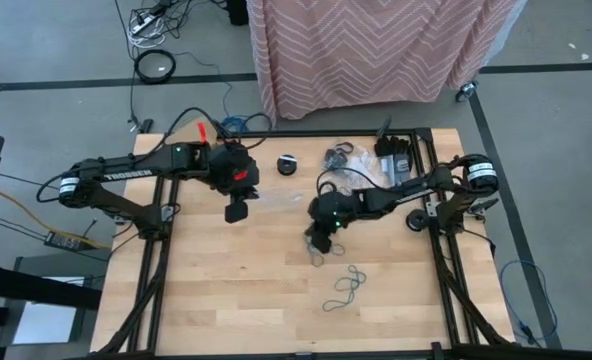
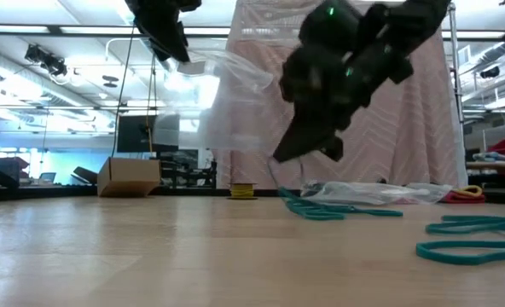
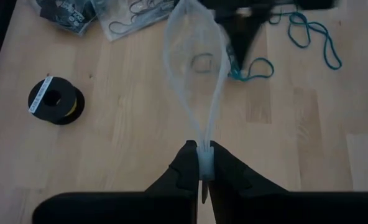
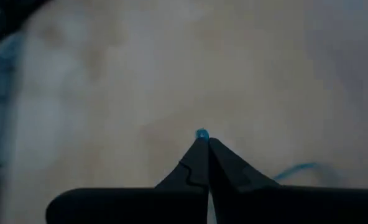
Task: Sort rubber bands
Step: Adjust the blue rubber bands
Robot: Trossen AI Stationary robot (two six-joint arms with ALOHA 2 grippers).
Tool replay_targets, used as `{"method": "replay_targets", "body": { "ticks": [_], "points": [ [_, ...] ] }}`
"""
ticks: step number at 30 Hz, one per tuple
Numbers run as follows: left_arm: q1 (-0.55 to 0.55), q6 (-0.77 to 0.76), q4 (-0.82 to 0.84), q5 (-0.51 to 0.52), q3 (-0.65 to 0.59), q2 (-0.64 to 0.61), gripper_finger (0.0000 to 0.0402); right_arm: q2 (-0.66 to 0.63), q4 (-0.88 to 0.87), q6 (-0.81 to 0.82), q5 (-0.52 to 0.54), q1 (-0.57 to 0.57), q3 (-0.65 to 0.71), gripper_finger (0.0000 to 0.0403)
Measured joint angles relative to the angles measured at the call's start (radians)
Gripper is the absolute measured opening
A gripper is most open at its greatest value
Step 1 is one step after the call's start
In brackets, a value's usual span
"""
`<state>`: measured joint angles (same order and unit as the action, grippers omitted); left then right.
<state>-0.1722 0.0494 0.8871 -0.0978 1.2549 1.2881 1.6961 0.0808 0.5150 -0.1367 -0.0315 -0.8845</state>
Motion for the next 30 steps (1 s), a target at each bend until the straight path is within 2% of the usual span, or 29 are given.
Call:
{"method": "replay_targets", "body": {
  "ticks": [3,8,13,19,24,30],
  "points": [
    [0.0,0.0,0.007,0.0,0.0,0.001,0.0023,-0.039,-0.066,0.014,-0.044,-0.043,-0.001,0.0],
    [0.0,0.006,0.01,0.0,0.0,0.0,0.0023,-0.134,-0.116,-0.029,0.019,-0.124,-0.004,0.0023],
    [0.0,0.025,0.002,0.0,0.0,0.0,0.0023,-0.173,-0.156,-0.102,0.06,-0.192,-0.005,0.0082],
    [0.0,0.026,0.002,0.0,0.0,-0.001,0.0023,-0.171,-0.334,-0.053,0.068,-0.278,0.006,0.0157],
    [0.0,0.026,0.0,0.0,0.0,-0.001,0.0023,-0.177,-0.292,0.037,0.064,-0.374,0.115,0.0197],
    [0.0,0.029,-0.005,-0.005,0.0,0.0,0.0023,-0.177,-0.169,0.132,0.073,-0.467,0.237,0.022]
  ]
}}
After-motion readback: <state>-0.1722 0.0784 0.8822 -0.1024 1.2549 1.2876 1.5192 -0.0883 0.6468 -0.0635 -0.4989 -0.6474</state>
